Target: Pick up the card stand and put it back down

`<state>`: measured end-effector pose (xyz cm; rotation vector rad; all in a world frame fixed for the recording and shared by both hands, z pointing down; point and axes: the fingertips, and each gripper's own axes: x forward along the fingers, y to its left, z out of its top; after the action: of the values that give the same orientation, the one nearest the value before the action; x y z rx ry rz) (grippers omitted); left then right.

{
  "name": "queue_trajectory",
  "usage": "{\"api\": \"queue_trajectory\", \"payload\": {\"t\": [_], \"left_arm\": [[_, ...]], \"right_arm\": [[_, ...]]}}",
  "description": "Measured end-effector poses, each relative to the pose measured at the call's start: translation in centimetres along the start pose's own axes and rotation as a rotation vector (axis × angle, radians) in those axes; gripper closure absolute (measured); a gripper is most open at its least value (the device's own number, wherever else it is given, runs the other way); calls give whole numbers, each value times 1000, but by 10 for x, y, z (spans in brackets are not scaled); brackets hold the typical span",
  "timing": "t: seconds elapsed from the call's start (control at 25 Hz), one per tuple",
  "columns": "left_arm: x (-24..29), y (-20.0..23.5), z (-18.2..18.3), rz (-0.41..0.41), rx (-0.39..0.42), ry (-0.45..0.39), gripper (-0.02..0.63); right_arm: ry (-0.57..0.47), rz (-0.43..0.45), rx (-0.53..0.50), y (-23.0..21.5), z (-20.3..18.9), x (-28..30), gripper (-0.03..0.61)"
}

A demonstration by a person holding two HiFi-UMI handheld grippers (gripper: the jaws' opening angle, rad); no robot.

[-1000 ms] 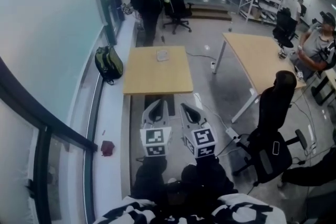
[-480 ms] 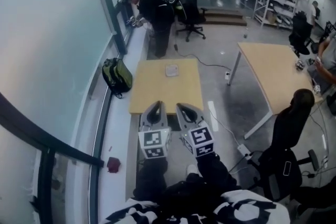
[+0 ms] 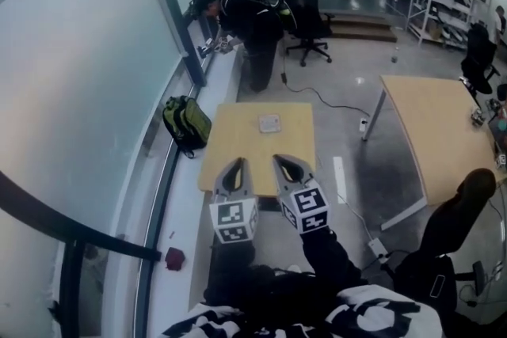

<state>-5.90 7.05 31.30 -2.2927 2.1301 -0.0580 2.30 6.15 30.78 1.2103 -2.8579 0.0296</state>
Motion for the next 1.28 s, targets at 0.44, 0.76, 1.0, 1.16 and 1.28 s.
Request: {"api": "queue_trajectory", "payload": {"t": [0.44,0.76,1.0,1.16,1.28], "left_arm": [[105,-9,-18,-84,10,47,592],[210,-11,7,-266,15,-20,592],[270,36,32,-306,5,-99,592],[302,58,17,-323,-7,-74,592],[319,68,1,-347,-25,-40,592]], "right_arm": [[48,-34,31,-62,-25,56,560],[8,-239,7,-142,2,113,560],[-3,-284,-21,-153,6,183,560],[-12,-288,-29,-155,6,222,560],[26,-298,-43,-156,-3,240,560]]}}
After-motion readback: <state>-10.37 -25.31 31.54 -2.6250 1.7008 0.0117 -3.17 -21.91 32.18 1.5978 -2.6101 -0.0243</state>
